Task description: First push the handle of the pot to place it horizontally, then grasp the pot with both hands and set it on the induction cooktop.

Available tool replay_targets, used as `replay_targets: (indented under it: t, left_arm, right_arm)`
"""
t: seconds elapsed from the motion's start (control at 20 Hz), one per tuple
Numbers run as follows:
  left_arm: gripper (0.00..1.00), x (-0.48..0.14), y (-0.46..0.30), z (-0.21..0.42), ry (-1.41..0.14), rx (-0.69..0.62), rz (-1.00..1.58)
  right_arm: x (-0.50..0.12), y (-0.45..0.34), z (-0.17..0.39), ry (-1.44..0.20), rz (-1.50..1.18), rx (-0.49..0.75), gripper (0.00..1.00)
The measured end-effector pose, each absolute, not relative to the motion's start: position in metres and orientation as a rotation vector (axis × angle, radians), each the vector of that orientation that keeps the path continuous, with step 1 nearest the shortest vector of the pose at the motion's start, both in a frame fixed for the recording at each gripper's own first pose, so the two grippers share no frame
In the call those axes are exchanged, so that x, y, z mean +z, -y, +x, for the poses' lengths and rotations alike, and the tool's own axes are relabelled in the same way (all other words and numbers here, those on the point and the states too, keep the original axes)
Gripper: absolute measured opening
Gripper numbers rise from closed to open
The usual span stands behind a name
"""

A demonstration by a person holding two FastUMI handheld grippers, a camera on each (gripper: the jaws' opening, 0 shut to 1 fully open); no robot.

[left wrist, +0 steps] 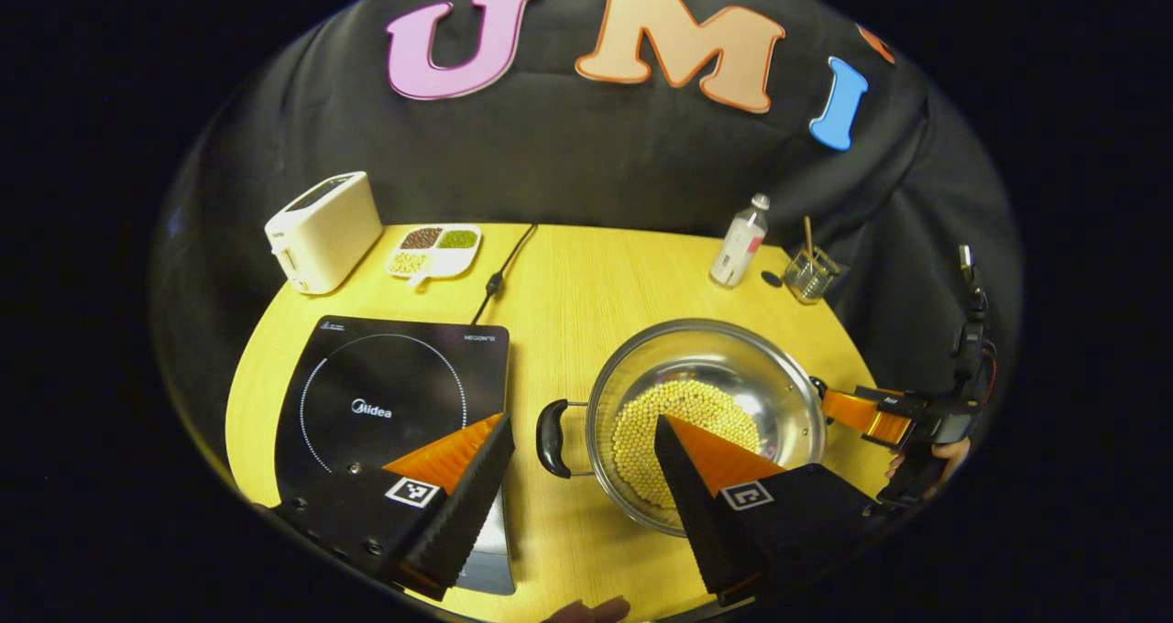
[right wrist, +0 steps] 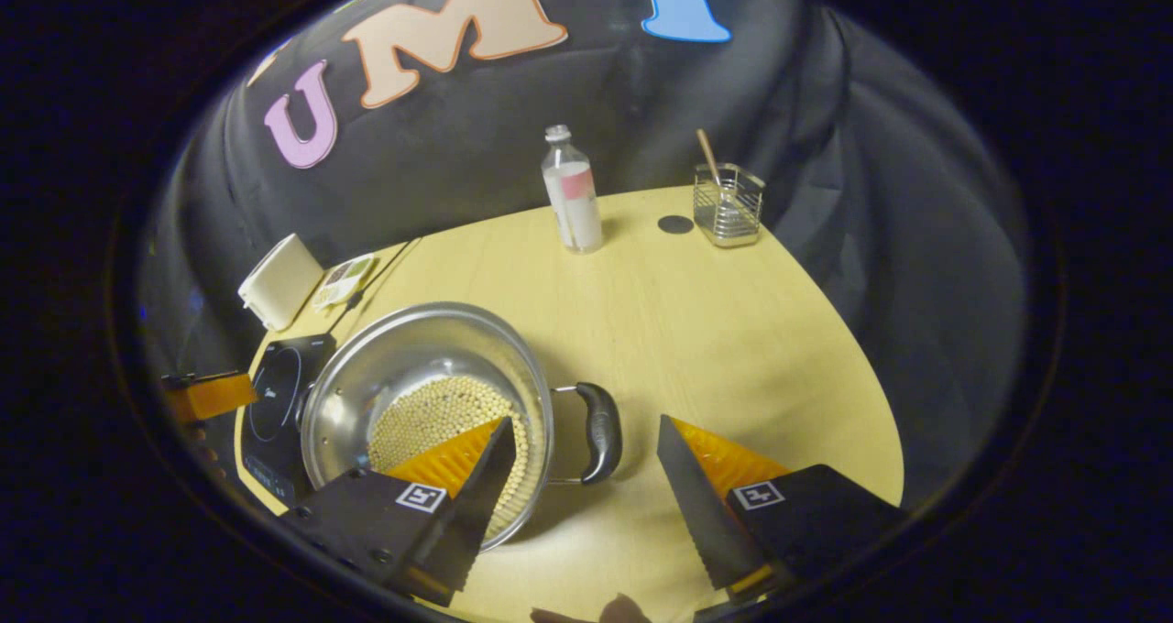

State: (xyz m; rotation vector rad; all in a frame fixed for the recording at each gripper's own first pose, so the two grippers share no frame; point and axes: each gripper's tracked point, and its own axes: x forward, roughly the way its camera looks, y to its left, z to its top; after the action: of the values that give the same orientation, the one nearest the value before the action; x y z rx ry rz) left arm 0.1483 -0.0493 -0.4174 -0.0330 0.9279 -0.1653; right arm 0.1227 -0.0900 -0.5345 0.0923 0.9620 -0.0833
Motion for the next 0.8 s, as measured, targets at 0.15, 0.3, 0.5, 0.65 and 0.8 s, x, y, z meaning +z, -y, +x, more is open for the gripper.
replay_targets:
  t: [0.15,0.3,0.5,0.65,0.8]
  left_arm:
    - [0.95,-0.442,0.050,0.158,-0.974,-0.167,-0.023]
    - [0.95,-0.466,0.048,0.164,-1.022,-0.157,-0.033]
    - [0.89,-0.496,0.042,0.163,-1.096,-0.143,-0.038]
    - [0.86,-0.513,0.041,0.160,-1.143,-0.151,-0.057]
    - [0.76,-0.524,0.044,0.156,-1.176,-0.165,-0.079]
  right_arm:
    - [-0.550,0.085,0.127,-0.984,0.088,-0.071,0.94]
    - [-0.568,0.080,0.129,-1.019,0.086,-0.058,0.92]
    - [-0.589,0.077,0.126,-1.075,0.087,-0.055,0.87]
    - [-0.602,0.073,0.122,-1.110,0.102,-0.041,0.91]
    - [-0.610,0.076,0.123,-1.135,0.130,-0.055,0.63]
